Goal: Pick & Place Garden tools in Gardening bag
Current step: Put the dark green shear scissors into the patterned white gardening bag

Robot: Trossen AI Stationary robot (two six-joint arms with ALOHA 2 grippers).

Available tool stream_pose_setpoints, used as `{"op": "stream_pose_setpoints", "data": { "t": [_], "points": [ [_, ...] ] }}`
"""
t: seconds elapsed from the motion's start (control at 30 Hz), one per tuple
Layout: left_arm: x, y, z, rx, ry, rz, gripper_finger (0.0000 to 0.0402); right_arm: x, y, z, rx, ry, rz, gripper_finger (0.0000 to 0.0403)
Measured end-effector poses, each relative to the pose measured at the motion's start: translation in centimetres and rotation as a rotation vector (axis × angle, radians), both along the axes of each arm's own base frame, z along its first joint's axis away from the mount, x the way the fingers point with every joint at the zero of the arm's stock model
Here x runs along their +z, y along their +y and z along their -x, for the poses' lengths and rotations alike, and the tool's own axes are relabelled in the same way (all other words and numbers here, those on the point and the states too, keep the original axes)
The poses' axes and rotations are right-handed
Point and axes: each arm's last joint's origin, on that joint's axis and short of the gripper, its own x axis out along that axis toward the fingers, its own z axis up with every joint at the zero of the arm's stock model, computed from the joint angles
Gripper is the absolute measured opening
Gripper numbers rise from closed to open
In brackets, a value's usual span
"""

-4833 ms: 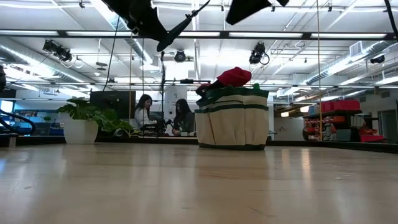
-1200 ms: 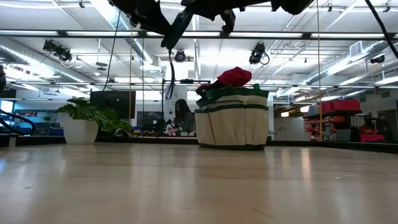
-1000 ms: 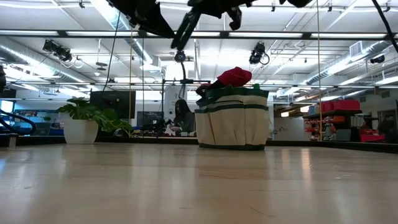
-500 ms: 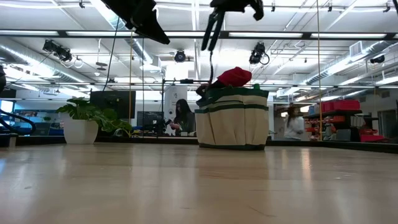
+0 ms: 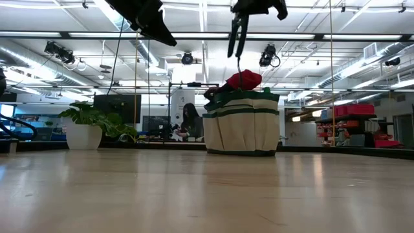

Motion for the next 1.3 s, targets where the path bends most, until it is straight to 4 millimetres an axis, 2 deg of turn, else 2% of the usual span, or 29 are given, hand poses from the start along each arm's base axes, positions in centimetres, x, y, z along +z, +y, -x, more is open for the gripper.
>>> {"op": "stream_pose_setpoints", "data": {
  "t": [0.27,0.47,0.63,0.93,1.3],
  "points": [
    [0.0,0.0,0.0,0.000,0.002,0.000,0.0144,-3.0,0.0,0.2,-0.010,0.086,-0.045,0.0033],
    [0.0,0.0,0.0,0.000,0.003,0.000,0.0144,-4.5,0.0,0.2,0.040,0.044,-0.055,0.0033],
    [0.0,0.0,0.0,-0.001,0.003,0.000,0.0144,-6.0,-0.6,0.4,0.036,0.081,-0.070,0.0033],
    [-0.1,0.0,0.0,-0.001,0.010,0.000,0.0144,-7.3,-1.8,0.7,0.028,0.094,-0.104,0.0033],
    [-0.1,0.0,0.1,-0.001,0.015,0.000,0.0144,-10.9,-2.6,1.7,0.095,0.046,-0.173,0.0033]
  ]
}}
